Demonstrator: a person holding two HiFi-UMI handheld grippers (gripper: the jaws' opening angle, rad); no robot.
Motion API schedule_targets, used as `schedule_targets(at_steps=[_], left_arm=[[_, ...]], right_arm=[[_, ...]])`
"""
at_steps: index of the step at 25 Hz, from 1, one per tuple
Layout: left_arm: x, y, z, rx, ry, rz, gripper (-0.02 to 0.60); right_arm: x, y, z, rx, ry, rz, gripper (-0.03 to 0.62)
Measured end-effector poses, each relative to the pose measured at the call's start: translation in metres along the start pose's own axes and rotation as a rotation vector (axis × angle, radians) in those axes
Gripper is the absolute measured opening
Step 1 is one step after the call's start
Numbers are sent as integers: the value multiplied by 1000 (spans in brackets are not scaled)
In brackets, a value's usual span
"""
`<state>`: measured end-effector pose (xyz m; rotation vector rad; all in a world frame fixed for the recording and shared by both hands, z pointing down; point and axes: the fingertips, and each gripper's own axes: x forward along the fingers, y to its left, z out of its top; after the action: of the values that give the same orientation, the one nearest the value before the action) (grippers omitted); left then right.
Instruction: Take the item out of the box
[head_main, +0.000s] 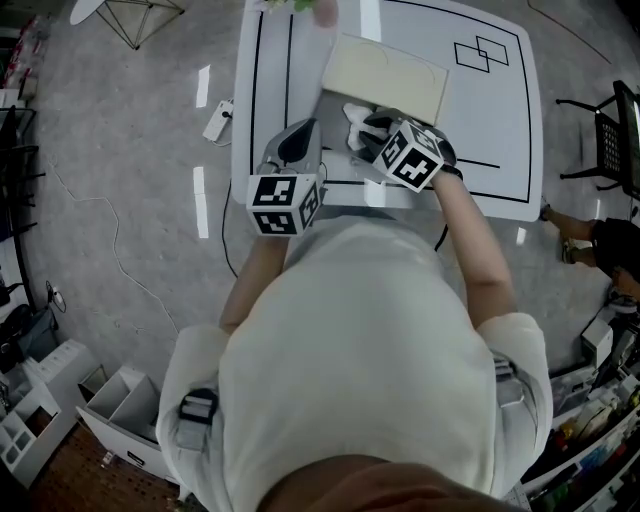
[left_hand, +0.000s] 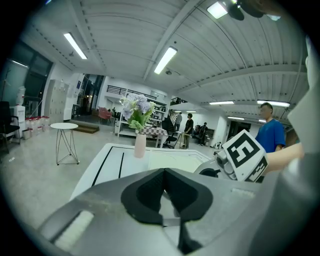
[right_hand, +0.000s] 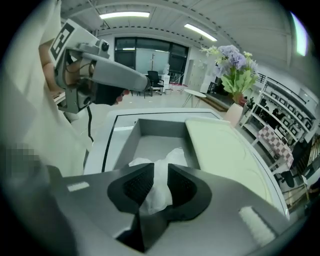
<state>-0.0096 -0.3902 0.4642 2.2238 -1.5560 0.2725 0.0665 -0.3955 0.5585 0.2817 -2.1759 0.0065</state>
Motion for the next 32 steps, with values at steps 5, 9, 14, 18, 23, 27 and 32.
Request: schedule_targets(at_steps=[5,9,14,18,23,27,32], left_arm=[[-5,9,-1,-11,-4,29,0],[-7,12,-1,-18,-9,41,0],[-11,13,-3,-19,-7,42,0],[-17,15,-4,-19,-8,40,0],[-28,18,-4,-17,-10,35,0],[-37,19,-5,-12,-9,26,0],[-50,23,-5,-6,-10,10,0]], right_arm=[[12,2,-5,-26,49,34,118],[18,1,-5,-31,59,39,117],[19,2,-5,-24,59,35,110],[20,3,-4,-24,63,14,84],[18,3,-2,-12,72,-35,17],[16,6,1,9,70,-58,12],[10,13,11,32,60,-94,11]])
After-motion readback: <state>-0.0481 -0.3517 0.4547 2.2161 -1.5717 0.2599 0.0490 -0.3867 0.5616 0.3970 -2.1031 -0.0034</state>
